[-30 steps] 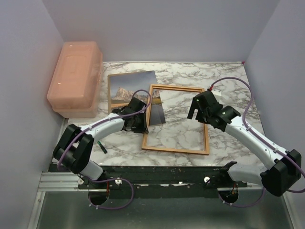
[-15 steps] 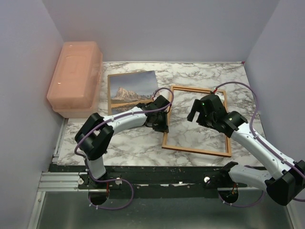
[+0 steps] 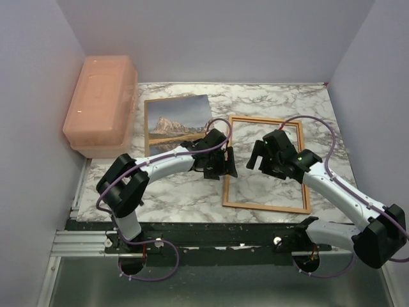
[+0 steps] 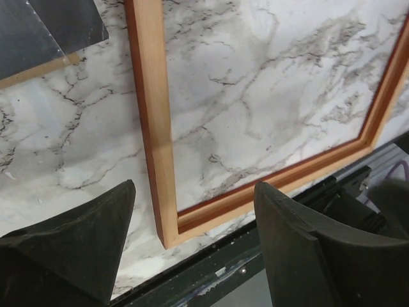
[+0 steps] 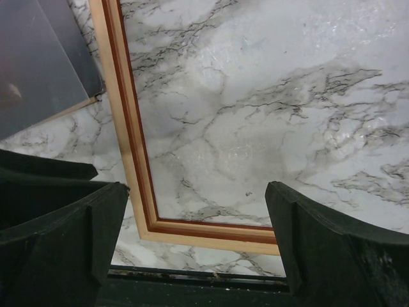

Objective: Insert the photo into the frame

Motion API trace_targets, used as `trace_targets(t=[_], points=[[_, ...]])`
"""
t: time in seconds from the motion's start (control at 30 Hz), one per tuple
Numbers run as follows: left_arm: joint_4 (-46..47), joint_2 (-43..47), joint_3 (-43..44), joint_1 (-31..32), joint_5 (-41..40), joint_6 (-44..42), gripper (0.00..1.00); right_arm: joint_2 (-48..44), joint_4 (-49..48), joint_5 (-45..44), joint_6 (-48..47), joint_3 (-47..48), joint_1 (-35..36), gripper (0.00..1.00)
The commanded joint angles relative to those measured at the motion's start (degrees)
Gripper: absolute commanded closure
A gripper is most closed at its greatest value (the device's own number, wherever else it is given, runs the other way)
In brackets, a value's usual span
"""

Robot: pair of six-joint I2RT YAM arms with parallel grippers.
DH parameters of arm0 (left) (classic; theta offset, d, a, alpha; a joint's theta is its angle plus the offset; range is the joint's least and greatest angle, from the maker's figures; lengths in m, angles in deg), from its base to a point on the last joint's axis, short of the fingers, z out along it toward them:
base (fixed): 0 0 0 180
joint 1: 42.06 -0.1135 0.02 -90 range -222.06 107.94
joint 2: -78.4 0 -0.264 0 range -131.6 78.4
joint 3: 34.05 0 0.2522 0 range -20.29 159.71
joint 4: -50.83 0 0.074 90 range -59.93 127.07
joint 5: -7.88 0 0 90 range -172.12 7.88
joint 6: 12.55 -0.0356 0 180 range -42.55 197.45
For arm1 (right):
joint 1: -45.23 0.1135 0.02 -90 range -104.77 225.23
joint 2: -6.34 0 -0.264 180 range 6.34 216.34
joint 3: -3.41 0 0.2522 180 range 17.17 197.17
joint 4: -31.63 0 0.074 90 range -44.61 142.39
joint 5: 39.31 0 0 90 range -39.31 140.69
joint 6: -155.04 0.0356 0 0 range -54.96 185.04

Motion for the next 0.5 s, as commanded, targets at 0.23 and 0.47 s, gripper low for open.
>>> trace_targets(t=[0.23,0.47], points=[[15.83,24.74,-20.13,-14.92,11.26,1.07,0.19,11.34,-7.51,8.13,1.69,3.67,3.64,0.0],[8.36,40.92,-24.98,-26.92,12.16,-3.94,0.17,27.54,-6.73,1.04,3.49,12.06,14.7,0.03]])
